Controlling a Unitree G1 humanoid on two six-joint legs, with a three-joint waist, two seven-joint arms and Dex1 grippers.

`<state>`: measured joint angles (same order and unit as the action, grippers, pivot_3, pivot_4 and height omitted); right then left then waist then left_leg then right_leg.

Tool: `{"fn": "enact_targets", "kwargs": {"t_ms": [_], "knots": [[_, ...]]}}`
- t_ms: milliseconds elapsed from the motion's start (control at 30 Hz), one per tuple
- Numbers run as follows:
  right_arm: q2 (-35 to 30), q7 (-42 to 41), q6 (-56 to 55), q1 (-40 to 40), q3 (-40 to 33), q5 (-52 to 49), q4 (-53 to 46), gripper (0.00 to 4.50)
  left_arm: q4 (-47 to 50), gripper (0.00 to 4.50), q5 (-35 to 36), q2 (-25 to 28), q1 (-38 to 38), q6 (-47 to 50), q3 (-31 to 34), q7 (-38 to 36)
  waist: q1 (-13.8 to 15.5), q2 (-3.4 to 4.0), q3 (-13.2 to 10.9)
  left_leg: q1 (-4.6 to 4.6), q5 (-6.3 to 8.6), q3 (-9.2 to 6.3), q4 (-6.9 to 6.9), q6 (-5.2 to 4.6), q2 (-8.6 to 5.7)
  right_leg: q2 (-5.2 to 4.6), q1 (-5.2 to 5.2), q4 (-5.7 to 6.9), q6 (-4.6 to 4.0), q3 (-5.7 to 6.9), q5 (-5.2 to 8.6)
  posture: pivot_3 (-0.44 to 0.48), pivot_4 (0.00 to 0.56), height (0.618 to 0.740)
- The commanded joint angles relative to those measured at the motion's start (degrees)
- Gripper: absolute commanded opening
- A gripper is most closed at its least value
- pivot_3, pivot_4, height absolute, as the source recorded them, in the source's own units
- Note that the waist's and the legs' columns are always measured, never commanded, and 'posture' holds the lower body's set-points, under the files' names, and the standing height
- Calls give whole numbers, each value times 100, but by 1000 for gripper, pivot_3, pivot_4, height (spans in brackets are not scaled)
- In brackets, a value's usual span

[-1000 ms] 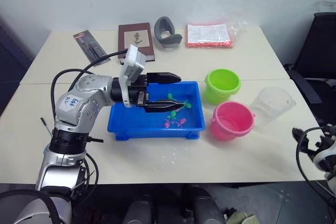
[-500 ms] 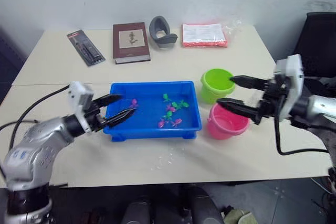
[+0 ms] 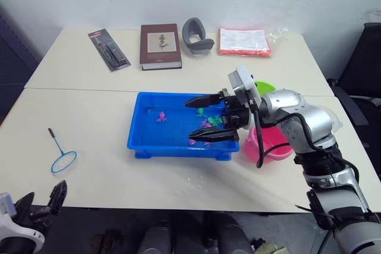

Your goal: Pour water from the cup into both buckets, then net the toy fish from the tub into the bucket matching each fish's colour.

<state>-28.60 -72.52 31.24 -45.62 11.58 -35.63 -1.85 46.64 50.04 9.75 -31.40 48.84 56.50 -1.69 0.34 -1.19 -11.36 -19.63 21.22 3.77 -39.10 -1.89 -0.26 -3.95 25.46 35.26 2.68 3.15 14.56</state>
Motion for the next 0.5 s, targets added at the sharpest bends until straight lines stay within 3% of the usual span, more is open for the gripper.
{"fn": "enact_targets", "kwargs": {"t_ms": [33,167,300,367,500], "knots": [[46,-53,-91,-43,-133,-15,-174,4473,-829,4500,317,817,800,366,293,871,-11,1,0,0,-2,-6,1,3,0,0,0,4,-2,5,1,0,150,740],[25,74,-48,134,-211,9,-422,4473,-2536,4500,-121,2186,2044,794,-95,1100,-40,-12,8,4,-16,-27,0,23,1,0,0,32,-16,31,9,0,150,740],[-97,271,112,373,-342,-89,-860,4473,-4010,4500,-520,2986,3233,1107,-535,1292,-102,-20,13,1,-31,-33,0,51,2,-1,0,36,-18,40,10,0,150,740],[-170,424,215,532,-419,-128,-1104,4473,-4607,4500,-837,3269,3694,1230,-924,1311,-113,-19,13,-1,-28,-32,1,54,2,-2,1,37,-17,42,9,0,150,740],[-246,710,380,795,-500,-151,-1541,4473,-5431,4500,-1164,3254,4388,1377,-1371,1279,-152,-21,14,-15,-22,-36,4,55,2,-3,4,35,-10,55,6,0,150,740]]}}
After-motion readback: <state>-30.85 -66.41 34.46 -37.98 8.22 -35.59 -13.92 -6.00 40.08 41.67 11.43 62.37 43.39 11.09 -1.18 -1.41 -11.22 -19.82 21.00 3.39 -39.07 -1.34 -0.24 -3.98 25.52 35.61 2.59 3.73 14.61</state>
